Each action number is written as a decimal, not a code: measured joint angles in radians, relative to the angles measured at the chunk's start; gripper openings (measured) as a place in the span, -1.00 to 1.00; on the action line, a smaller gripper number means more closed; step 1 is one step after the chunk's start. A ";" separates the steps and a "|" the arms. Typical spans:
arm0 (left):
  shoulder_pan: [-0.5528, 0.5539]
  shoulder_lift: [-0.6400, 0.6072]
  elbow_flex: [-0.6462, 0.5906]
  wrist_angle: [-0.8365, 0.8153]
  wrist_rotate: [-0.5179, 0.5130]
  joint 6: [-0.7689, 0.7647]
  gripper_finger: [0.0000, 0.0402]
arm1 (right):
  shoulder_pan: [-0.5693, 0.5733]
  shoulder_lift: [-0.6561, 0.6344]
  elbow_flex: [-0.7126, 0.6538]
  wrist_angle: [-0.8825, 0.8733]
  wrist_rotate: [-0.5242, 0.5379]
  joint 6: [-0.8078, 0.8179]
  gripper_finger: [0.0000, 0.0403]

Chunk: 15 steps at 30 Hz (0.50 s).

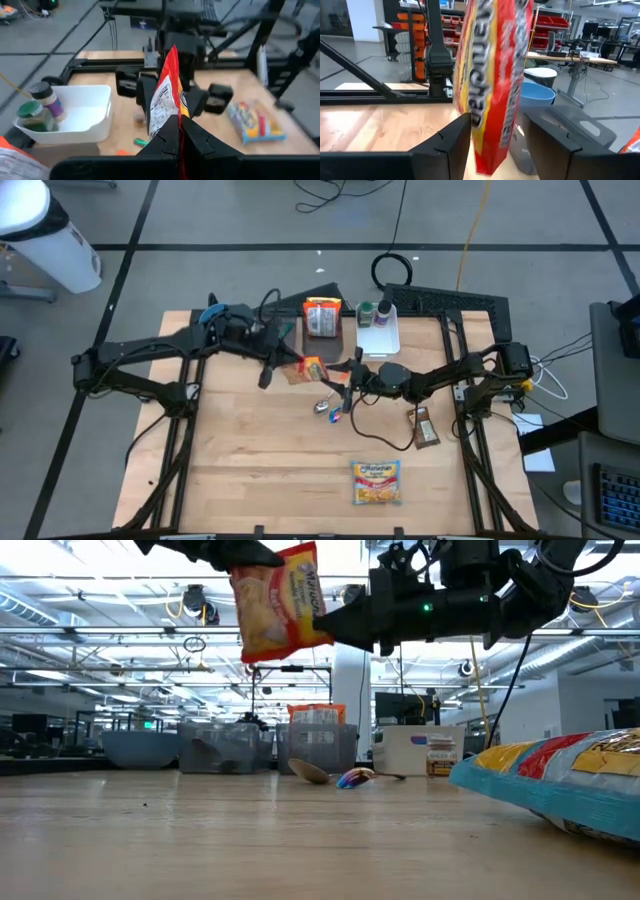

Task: Pick & Place Food Item
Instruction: Put the red noodle pack into the right black bin

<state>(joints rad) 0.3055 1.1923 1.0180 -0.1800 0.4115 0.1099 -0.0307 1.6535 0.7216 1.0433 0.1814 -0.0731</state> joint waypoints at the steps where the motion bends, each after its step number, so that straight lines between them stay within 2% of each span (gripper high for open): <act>1: 0.003 0.000 0.000 -0.012 0.024 -0.013 -1.00 | 0.000 0.000 0.000 -0.003 0.000 0.000 -0.14; 11: -0.017 -0.044 -0.002 -0.076 0.007 -0.059 -1.00 | 0.000 0.000 0.000 -0.001 0.000 0.000 -0.15; 15: -0.011 -0.077 0.000 -0.084 -0.053 -0.053 -1.00 | 0.000 0.000 0.000 -0.001 0.000 0.000 -0.16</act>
<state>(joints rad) 0.2943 1.1150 1.0179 -0.2642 0.3585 0.0571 -0.0307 1.6539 0.7216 1.0420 0.1818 -0.0727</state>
